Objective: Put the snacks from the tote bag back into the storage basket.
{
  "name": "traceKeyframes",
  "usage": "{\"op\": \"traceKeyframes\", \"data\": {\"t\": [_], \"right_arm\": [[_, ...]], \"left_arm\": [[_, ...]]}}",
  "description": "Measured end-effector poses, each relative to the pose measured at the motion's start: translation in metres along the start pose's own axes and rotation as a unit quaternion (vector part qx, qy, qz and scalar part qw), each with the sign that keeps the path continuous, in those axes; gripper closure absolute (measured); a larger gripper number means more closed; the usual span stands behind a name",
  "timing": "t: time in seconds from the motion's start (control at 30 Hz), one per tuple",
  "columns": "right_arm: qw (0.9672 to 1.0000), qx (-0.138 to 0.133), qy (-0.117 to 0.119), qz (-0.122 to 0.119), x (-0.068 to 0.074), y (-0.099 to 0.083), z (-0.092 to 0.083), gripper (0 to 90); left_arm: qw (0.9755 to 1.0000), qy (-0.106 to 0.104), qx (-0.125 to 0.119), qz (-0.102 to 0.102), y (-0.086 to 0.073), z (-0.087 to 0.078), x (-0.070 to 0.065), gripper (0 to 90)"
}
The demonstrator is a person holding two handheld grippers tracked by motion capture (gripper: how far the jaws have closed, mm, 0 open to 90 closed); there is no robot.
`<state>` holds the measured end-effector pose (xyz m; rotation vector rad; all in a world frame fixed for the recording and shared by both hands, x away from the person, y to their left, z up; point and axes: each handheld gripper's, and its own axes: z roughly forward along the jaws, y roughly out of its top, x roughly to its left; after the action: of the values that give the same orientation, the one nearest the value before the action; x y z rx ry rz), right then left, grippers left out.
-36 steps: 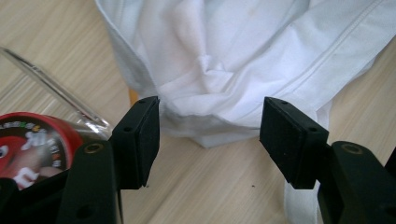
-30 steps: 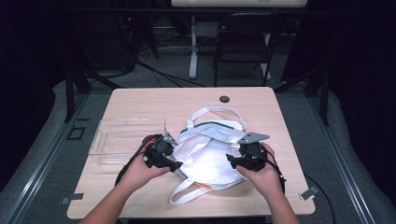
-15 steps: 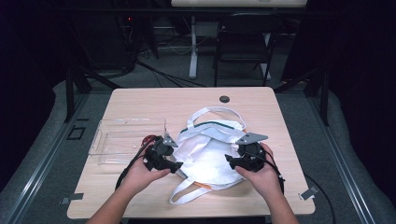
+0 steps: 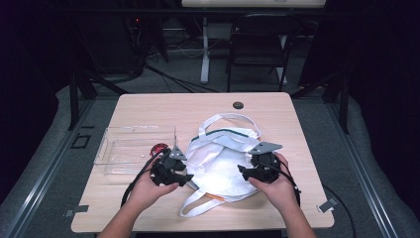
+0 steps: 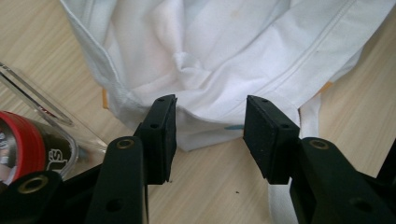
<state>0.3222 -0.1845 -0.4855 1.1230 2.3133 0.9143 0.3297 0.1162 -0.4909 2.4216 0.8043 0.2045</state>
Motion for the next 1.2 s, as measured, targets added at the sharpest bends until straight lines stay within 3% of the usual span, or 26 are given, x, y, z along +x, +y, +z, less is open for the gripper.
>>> {"op": "traceKeyframes", "data": {"t": [0.43,0.7,1.2], "right_arm": [[1.0,0.003,0.003,-0.002,0.003,-0.002,0.005,34.2],[0.9999,0.006,0.006,-0.009,0.006,-0.002,0.008,34.3],[0.9997,0.008,0.01,-0.022,0.01,-0.001,0.012,34.2]], "left_arm": [[0.9998,-0.016,-0.008,0.013,-0.009,0.005,-0.009,59.0],[0.9996,-0.016,-0.02,0.013,-0.015,0.006,-0.012,55.2],[0.9995,-0.02,-0.016,0.017,-0.017,0.012,-0.015,50.9]]}}
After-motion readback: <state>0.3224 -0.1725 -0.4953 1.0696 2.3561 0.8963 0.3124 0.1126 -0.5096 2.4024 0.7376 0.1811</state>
